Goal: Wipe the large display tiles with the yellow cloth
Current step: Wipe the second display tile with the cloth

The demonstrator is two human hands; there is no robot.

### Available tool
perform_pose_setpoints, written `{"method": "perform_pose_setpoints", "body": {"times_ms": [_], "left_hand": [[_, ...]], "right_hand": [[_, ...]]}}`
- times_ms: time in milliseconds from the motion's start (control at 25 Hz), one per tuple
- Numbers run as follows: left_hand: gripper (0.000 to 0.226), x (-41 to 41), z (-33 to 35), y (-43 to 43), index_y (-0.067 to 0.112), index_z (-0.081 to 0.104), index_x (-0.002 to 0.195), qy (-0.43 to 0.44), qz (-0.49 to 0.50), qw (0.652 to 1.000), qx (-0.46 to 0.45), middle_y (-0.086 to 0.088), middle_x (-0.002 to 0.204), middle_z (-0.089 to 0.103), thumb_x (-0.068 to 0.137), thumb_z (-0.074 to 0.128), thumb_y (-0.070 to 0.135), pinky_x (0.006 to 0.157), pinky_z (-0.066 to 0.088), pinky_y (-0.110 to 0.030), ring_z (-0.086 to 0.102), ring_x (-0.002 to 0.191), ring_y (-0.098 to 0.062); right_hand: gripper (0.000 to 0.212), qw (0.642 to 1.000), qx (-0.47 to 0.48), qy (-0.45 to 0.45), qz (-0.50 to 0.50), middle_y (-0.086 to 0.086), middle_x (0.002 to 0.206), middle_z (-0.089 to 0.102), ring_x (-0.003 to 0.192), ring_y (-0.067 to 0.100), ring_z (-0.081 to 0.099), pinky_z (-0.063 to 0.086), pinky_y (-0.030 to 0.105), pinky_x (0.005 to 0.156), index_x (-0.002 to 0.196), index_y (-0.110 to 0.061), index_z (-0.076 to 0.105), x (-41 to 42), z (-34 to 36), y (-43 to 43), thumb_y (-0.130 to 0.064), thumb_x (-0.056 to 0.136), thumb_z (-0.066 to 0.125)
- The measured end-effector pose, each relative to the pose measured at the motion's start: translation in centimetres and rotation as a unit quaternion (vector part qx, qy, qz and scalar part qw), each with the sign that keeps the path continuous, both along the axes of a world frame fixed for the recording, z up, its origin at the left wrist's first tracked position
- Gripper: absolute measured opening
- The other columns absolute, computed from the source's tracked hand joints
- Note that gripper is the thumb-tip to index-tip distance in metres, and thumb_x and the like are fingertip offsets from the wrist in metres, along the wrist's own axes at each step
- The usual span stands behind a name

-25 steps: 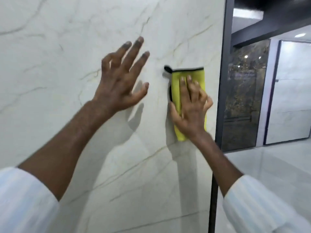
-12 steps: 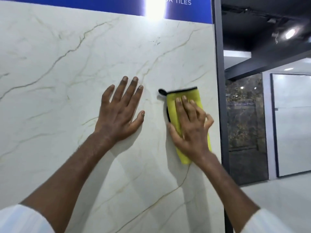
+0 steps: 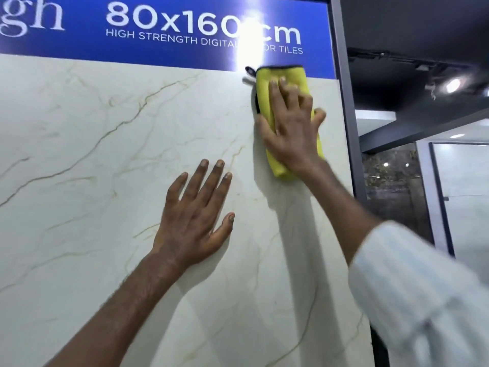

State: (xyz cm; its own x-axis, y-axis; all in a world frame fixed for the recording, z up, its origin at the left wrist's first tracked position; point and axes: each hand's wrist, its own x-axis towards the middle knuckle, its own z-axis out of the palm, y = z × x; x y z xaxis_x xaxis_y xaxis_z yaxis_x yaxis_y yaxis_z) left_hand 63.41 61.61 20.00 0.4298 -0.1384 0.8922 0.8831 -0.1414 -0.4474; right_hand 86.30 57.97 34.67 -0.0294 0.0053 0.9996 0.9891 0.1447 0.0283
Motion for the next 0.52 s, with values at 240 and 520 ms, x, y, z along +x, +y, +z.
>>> {"method": "perform_pose_setpoints", "body": {"times_ms": [240, 520], "left_hand": [[0.068, 0.1, 0.0, -0.1, 0.009, 0.037, 0.162, 0.002, 0.005, 1.000, 0.001, -0.012, 0.173, 0.022, 0.105, 0.037, 0.046, 0.123, 0.028, -0.057, 0.019, 0.161, -0.032], [0.069, 0.0, -0.2, -0.1, 0.007, 0.041, 0.160, 0.003, -0.018, 1.000, -0.006, -0.013, 0.172, 0.026, 0.102, 0.040, 0.045, 0.124, 0.028, -0.057, 0.022, 0.160, -0.033]], "right_hand": [[0.071, 1.000, 0.011, 0.004, 0.001, 0.002, 0.164, 0.035, 0.143, 0.026, 0.032, 0.031, 0.057, 0.099, 0.159, -0.024, 0.038, -2.7, -12.7, 0.0, -0.050, 0.095, 0.047], [0.070, 0.999, -0.041, 0.017, -0.002, 0.001, 0.170, 0.022, 0.149, 0.029, 0.023, 0.024, 0.064, 0.112, 0.164, -0.024, 0.022, -4.2, 7.7, -0.5, -0.050, 0.103, 0.041]]}}
